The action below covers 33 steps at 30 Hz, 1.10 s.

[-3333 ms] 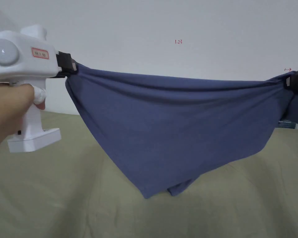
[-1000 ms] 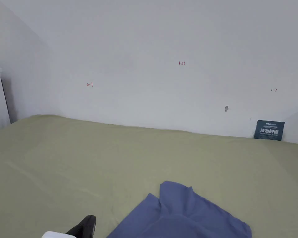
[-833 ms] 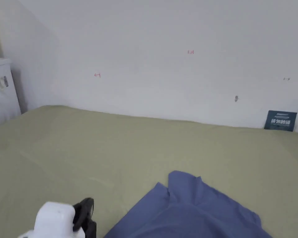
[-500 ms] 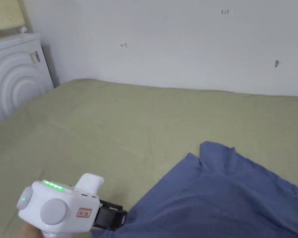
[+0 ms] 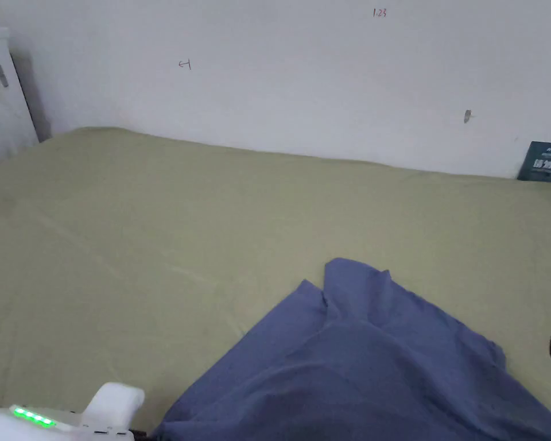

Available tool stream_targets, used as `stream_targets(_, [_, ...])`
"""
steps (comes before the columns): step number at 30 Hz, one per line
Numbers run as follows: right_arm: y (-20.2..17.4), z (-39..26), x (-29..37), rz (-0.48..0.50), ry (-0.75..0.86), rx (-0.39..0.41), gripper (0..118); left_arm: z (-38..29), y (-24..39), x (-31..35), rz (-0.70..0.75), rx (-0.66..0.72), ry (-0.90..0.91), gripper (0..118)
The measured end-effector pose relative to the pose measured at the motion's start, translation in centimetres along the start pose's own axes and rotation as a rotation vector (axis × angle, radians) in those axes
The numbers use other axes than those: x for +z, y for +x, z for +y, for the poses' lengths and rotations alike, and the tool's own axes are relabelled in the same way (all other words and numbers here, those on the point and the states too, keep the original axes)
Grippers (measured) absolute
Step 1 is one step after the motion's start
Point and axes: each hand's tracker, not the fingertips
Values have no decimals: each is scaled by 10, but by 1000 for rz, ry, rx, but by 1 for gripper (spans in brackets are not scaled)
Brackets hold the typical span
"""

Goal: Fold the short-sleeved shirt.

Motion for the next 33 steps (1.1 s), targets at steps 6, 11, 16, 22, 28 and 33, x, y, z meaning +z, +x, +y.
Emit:
stream_targets(6, [6,108,-169,253,-227,213,8,4,-11,0,-13,51,0,6])
stream_targets(11, [2,103,-306,393,-732,259,114,1,-24,-7,-23,84,-3,6])
stream_targets(16, [-14,60,-377,289,-810,420,114,3,-31,-5,-51,97,-12,6])
stream_targets(22, [-3,45,-410,269,-802,442,79,8,-21,-5,-60,111,-17,6])
stream_targets(28, [-6,48,-391,354,-766,348,2,2,-29,-5,-86,162,-3,6])
stream_targets(33, [2,83,-336,339,-535,227,2,8,-21,16,-51,120,82,6])
